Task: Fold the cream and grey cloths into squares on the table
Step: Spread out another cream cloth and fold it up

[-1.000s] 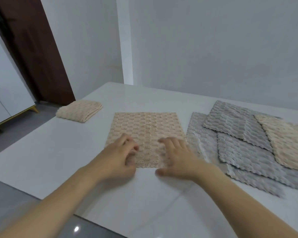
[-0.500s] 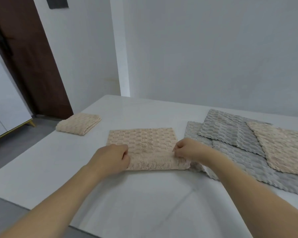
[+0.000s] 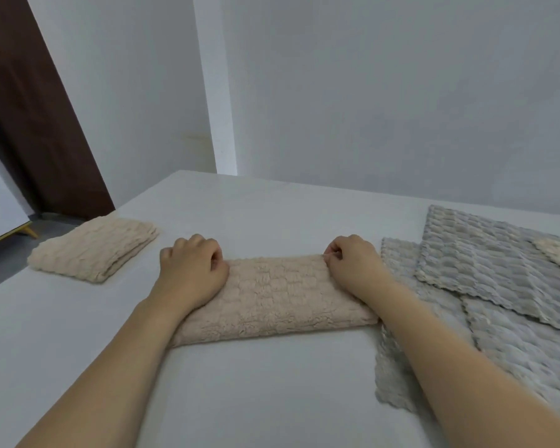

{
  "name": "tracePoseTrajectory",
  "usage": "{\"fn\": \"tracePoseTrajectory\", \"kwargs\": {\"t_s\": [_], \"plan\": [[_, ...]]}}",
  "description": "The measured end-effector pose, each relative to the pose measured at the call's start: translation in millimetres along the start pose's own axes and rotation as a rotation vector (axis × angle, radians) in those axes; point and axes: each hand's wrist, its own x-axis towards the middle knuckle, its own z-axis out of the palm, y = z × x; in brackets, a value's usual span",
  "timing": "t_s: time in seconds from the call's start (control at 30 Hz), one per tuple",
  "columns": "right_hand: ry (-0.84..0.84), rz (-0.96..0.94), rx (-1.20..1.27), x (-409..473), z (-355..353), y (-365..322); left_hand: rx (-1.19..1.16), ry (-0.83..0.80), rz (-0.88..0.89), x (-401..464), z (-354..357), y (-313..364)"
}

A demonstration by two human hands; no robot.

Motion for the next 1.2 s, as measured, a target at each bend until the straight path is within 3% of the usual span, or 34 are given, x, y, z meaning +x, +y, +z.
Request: {"fn": "tracePoseTrajectory", "kwargs": {"t_s": [0.13,0.4,0.53,0.67,0.8,0.97,1.1,1.2], "plan": [[0.059,-0.065,-0.066,1,11,9,-0.055,-0.056,0.044,11,9,-9],[-0.093,-0.070,-0.122,1,-4,3,-0.066,-0.090,0.150,10,2,-2],[-0.212,0.000,0.177,0,-21,2,-0.273,-0.214,0.103,15,-8,-2],[-0.273,0.109,0.388,5,-29,3,-0.205,-0.266,0.084,17,-10,-3],[-0.195,0.059,0.313,8,-27,8,-0.136,-0.229,0.027,20,-12,-10],[0.113,-0.024,0.251,14,-21,12,-0.228,-0.178,-0.066,24,-8,-13],[0.061,0.068,0.365,17,-21,15,-0.586,-0.280,-0.252,31,-5,-20],[0.054,0.062,0.288,15,-19,12,-0.536,-0.223,-0.248,30,-2,-19]]}}
